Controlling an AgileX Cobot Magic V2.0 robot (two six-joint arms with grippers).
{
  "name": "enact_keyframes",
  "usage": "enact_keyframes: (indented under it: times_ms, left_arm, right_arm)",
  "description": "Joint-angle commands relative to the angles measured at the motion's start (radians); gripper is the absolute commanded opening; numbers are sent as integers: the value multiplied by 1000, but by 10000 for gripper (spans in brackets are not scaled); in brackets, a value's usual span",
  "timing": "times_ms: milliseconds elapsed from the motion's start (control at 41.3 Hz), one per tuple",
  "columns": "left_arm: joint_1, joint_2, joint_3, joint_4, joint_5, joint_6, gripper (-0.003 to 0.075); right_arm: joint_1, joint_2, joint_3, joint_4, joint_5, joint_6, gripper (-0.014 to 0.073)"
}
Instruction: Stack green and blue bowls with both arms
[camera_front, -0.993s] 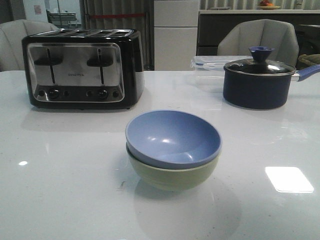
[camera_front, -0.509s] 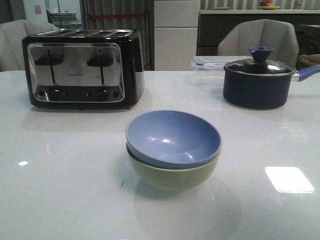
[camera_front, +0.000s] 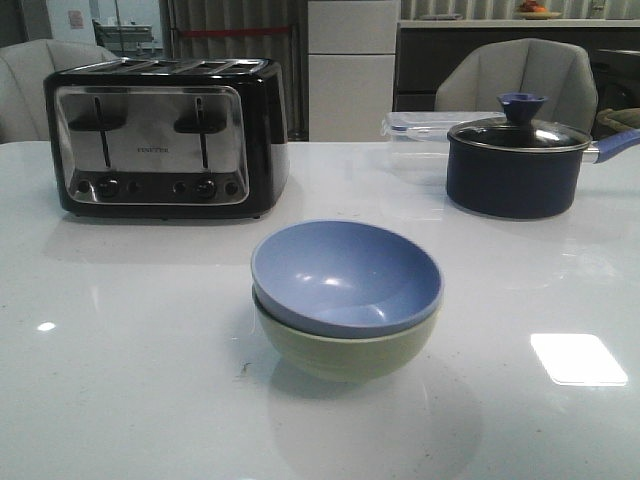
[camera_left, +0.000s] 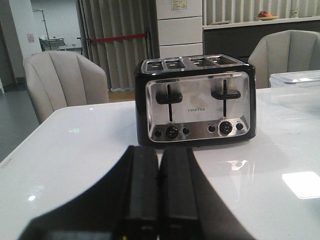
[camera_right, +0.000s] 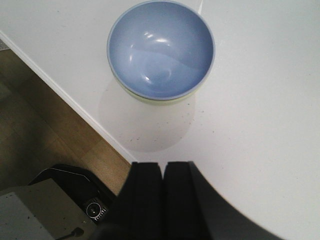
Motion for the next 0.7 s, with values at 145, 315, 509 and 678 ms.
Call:
enact_keyframes:
  times_ms: [145,315,509,678]
  left_arm:
    - [4,-20,3,-7,-98,-5,93]
    - [4,-20,3,-7,-98,-5,93]
    - [4,-20,3,-7,-98,-5,93]
    - [4,-20,3,-7,-98,-5,93]
  right_arm:
    - [3,-6,-27,-1,-56,-4,55]
    - [3,-6,-27,-1,-56,-4,55]
    - [3,-6,-27,-1,-56,-4,55]
    - [-1,-19,-17,-1,-59,-4,55]
